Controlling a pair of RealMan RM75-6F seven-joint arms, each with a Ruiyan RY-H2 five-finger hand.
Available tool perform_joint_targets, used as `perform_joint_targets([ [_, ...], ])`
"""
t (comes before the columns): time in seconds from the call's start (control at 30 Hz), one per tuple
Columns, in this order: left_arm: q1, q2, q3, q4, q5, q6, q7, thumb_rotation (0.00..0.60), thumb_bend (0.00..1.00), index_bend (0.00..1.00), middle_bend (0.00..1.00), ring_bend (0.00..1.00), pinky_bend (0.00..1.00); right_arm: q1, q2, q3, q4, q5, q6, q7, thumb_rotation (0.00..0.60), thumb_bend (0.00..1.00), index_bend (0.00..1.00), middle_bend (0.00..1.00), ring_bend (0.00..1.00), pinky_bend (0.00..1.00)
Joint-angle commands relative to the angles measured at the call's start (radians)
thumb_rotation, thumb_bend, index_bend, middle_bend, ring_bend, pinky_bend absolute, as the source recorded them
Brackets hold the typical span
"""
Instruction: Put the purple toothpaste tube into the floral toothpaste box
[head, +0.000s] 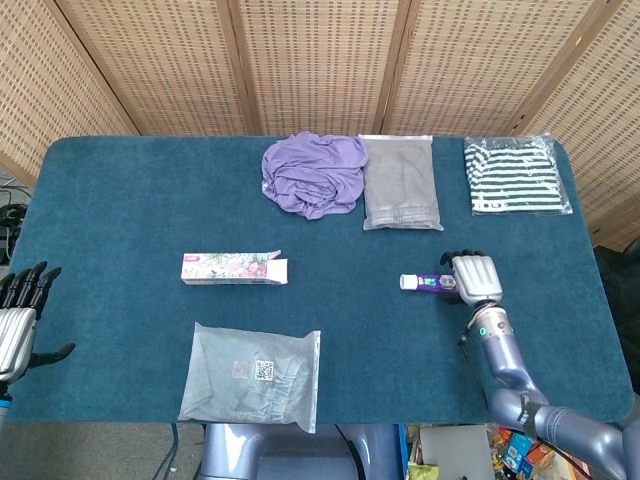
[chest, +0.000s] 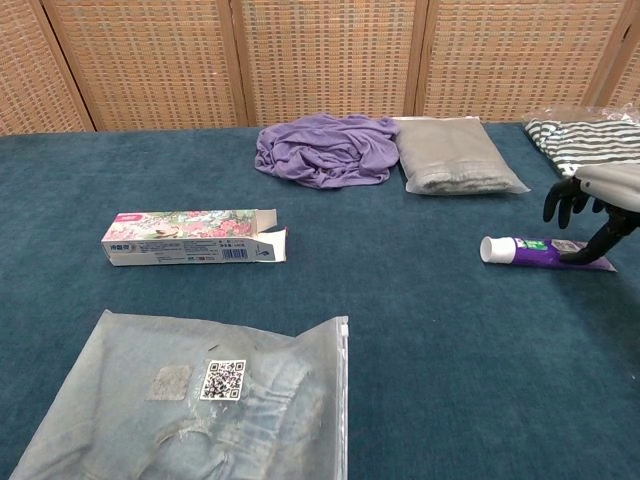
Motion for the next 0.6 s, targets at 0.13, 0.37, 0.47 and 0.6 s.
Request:
perform_joint_targets([
  [0.13, -0.002, -0.001, 0.0, 0.001, -0.005, -0.001, 0.001, 0.6, 0.05, 0.0, 0.0, 0.0, 0.0, 0.007, -0.032, -0.002, 0.046, -0.013, -0.003, 0.004, 0.6, 0.28, 0.35, 0.39, 0.29, 0.27],
  [0.37, -0.004, -0.002, -0.001, 0.003, -0.014, -0.002, 0.0, 0.6, 0.05, 0.0, 0.0, 0.0, 0.0, 0.013, -0.058, -0.009, 0.082, -0.03, -0.023, 0.012, 0.6, 0.29, 0.36, 0.4, 0.29, 0.27],
  [0.47, -0.006, -0.002, -0.001, 0.004, -0.017, -0.003, 0.001, 0.6, 0.05, 0.0, 0.0, 0.0, 0.0, 0.017, -0.068, -0.008, 0.097, -0.036, -0.03, 0.016, 0.6, 0.3, 0.37, 0.41, 0.29, 0.27],
  [0.6, -0.007, -0.004, -0.001, 0.005, -0.022, -0.004, 0.001, 0.6, 0.05, 0.0, 0.0, 0.0, 0.0, 0.019, -0.077, -0.011, 0.11, -0.044, -0.035, 0.017, 0.6, 0.33, 0.39, 0.42, 0.3, 0.27],
])
